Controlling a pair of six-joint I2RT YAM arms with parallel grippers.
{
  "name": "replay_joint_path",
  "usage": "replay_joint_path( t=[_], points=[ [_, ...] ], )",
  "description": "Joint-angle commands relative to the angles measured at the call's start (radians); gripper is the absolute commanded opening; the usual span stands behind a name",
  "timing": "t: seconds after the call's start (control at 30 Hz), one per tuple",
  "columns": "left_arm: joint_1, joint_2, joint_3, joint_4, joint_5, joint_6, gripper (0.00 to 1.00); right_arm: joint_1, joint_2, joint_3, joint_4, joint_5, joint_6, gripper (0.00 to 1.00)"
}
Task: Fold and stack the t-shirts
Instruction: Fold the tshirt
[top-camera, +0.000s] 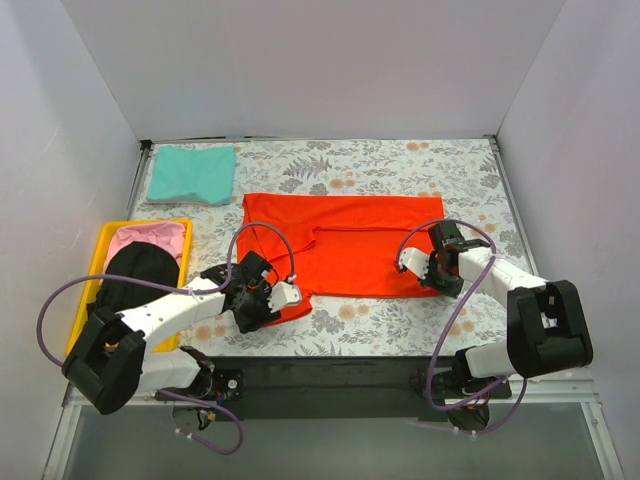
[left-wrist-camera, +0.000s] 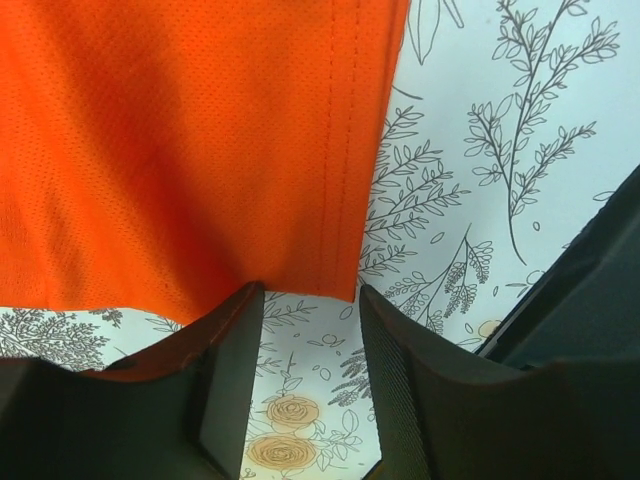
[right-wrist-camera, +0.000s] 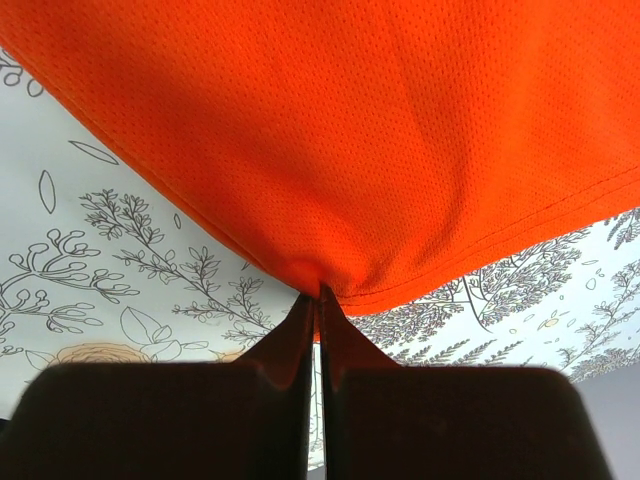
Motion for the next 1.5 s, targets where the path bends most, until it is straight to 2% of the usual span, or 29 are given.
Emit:
replay_joint_path(
  t=[0.0, 0.1, 0.13, 0.17, 0.37, 0.73, 0.83, 0.87, 0.97, 1.1, 1.2, 1.33, 1.47],
  points=[
    [-0.009, 0.013, -0.043, 0.037, 0.004, 0.014, 0.38, 0.0, 0.019, 0.028, -0.012, -0.046, 0.018, 0.01],
    [-0.016, 0.027, -0.045, 0.038, 0.019, 0.005, 0.19, 0.0, 0.023, 0.032, -0.012, -0.051, 0.021, 0.01],
    [-0.019, 0.028, -0.045, 0.038, 0.021, -0.003, 0.05, 0.0, 0.023, 0.034, -0.012, -0.054, 0.025, 0.01],
    [-0.023, 0.027, -0.043, 0.035, 0.029, -0.006, 0.0, 0.0, 0.023, 0.035, -0.015, -0.055, 0.024, 0.01],
    [-0.028, -0.036, 0.003, -0.033, 0.05, -0.017, 0.0, 0.0, 0.013, 0.032, -0.021, -0.055, 0.025, 0.01],
    [-0.026, -0.214, 0.173, -0.29, 0.145, -0.063, 0.0, -0.001, -0.106, 0.008, -0.104, -0.046, -0.021, 0.01],
    [-0.026, -0.24, 0.236, -0.317, 0.133, -0.089, 0.0, -0.001, -0.145, 0.038, -0.139, -0.051, -0.031, 0.01],
    [-0.026, -0.24, 0.248, -0.305, 0.084, -0.094, 0.0, -0.003, -0.153, 0.049, -0.147, -0.057, -0.034, 0.01],
    [-0.02, -0.222, 0.28, -0.253, -0.009, -0.086, 0.0, -0.012, -0.155, 0.107, -0.158, -0.061, -0.045, 0.01],
    [0.021, -0.144, 0.357, -0.18, -0.031, -0.072, 0.0, -0.038, -0.092, 0.172, -0.158, -0.055, -0.062, 0.01],
    [0.09, -0.064, 0.426, -0.135, -0.016, -0.031, 0.0, -0.066, -0.038, 0.228, -0.158, -0.071, -0.074, 0.01],
    [0.243, 0.053, 0.517, -0.092, 0.032, 0.03, 0.0, -0.081, 0.026, 0.291, -0.158, -0.071, -0.082, 0.01],
    [0.288, 0.153, 0.58, -0.043, 0.045, 0.06, 0.0, -0.084, 0.103, 0.353, -0.158, -0.081, -0.079, 0.01]
  ],
)
